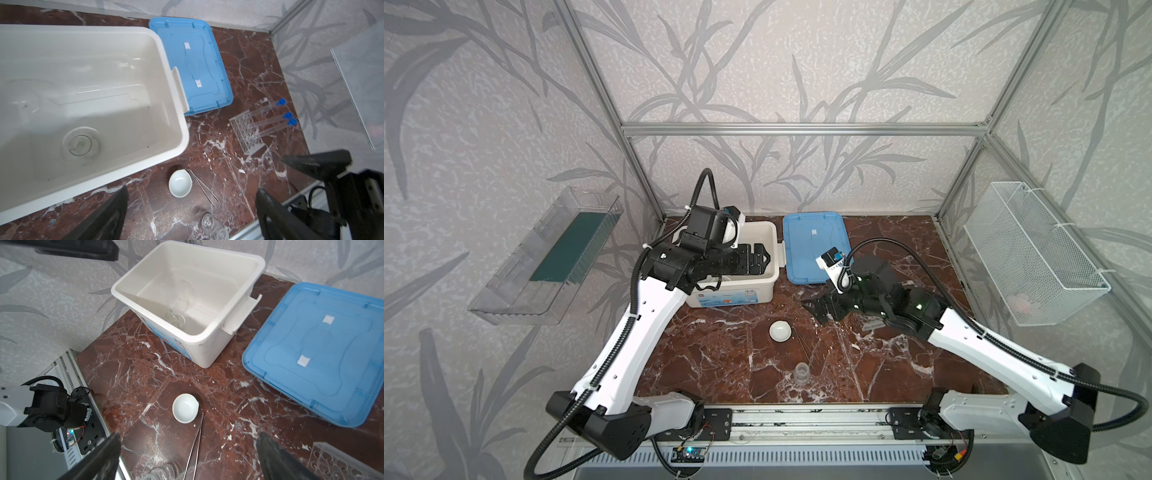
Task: Organize the chemistry lab equipment
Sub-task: 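Reach the left gripper down to the small glass jar and close on it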
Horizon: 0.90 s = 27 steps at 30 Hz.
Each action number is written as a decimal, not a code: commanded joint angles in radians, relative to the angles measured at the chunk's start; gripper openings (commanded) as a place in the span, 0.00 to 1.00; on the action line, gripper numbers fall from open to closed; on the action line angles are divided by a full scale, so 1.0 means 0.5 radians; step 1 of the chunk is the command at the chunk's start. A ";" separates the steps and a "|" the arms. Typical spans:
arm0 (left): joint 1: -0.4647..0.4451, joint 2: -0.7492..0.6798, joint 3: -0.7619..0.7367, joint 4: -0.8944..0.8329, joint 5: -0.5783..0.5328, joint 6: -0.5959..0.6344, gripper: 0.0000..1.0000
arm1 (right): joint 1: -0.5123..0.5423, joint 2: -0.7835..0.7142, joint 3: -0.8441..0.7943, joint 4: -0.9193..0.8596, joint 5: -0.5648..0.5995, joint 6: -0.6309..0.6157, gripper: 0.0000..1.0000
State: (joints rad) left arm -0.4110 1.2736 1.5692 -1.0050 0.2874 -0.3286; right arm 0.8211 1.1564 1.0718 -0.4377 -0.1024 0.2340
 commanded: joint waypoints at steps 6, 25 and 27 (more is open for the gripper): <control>-0.404 -0.112 -0.280 -0.089 0.091 0.054 0.91 | -0.213 -0.281 -0.320 -0.242 -0.134 0.050 0.94; -1.245 0.191 -0.990 0.443 -0.317 -0.428 0.86 | -0.219 -0.367 -0.592 -0.241 0.066 0.220 0.87; -1.304 0.245 -1.036 0.523 -0.347 -0.465 0.86 | -0.218 -0.383 -0.614 -0.235 0.086 0.234 0.87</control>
State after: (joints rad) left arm -1.0370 1.3731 1.0756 -0.8009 0.1787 -0.5110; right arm 0.7151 0.9932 0.7849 -0.5446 -0.0940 0.3302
